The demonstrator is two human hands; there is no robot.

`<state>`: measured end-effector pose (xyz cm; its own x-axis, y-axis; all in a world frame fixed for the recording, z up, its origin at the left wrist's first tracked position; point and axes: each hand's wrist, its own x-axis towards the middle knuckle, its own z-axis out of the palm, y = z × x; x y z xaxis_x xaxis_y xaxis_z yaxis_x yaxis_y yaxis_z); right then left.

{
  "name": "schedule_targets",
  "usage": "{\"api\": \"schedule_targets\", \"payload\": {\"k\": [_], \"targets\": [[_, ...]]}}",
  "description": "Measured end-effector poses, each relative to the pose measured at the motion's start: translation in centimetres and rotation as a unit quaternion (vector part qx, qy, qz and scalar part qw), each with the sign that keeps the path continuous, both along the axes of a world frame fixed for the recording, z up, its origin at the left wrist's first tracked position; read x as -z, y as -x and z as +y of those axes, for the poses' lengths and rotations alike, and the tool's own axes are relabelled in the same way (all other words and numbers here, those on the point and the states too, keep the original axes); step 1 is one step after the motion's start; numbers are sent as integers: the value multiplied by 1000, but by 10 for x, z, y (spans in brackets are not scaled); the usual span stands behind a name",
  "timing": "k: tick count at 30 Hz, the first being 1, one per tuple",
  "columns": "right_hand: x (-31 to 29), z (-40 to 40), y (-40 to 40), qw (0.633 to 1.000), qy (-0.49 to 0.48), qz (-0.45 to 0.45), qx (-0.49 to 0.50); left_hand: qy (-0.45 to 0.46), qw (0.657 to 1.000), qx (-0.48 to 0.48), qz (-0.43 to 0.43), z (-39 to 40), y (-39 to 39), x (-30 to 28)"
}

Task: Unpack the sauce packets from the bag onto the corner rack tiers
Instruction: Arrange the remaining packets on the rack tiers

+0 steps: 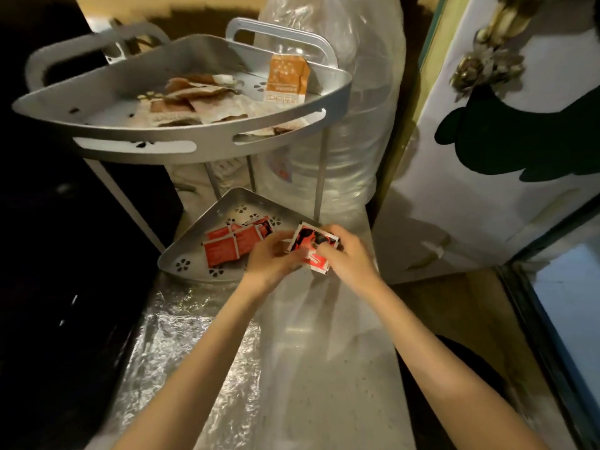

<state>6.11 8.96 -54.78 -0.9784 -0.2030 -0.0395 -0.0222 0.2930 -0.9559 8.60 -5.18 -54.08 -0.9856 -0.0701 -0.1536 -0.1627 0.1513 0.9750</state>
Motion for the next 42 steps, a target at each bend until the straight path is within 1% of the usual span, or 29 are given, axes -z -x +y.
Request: {"api": "schedule_targets", "payload": {"k": [4, 6, 9, 10, 13, 18, 21, 23, 26, 28, 30, 32, 34, 36, 39, 42], "targets": [[6, -29, 11, 998, -15, 8, -55, 90, 994, -38, 40, -33, 3, 1], [12, -43, 17, 998, -9, 17, -61, 112, 991, -48, 49, -45, 6, 4], [22, -59, 26, 997, -34, 20, -60, 154, 986, -63, 30, -59, 13, 14], [26, -64, 29, 997, -51, 19, -63, 179, 981, -68, 17, -64, 15, 19], [33, -74, 38, 983, -154, 31, -99, 263, 962, -68, 12, -75, 17, 34], [40, -78, 45, 952, -277, 27, -124, 360, 928, -92, 8, -81, 11, 40], [45, -77, 46, 932, -336, 19, -134, 379, 919, -109, -30, -82, 9, 39], [45, -77, 46, 919, -372, 28, -130, 396, 910, -111, -43, -81, 9, 37], [41, -79, 43, 911, -391, 42, -121, 413, 903, -108, -48, -83, 6, 37], [34, -80, 39, 907, -398, 62, -122, 401, 909, -101, -50, -86, 4, 36], [25, -82, 32, 899, -408, 97, -124, 353, 928, -104, -55, -89, -2, 31], [17, -82, 21, 901, -396, 124, -127, 309, 942, -117, -48, -93, -15, 22], [12, -82, 3, 905, -371, 162, -133, 297, 946, -129, -21, -95, -34, 15], [13, -80, -20, 907, -348, 190, -143, 319, 938, -137, -6, -96, -59, 11], [22, -76, -55, 905, -355, 156, -176, 360, 916, -175, -10, -100, -102, 21], [44, -68, -77, 899, -383, 113, -182, 398, 895, -190, -73, -111, -138, 43]]}}
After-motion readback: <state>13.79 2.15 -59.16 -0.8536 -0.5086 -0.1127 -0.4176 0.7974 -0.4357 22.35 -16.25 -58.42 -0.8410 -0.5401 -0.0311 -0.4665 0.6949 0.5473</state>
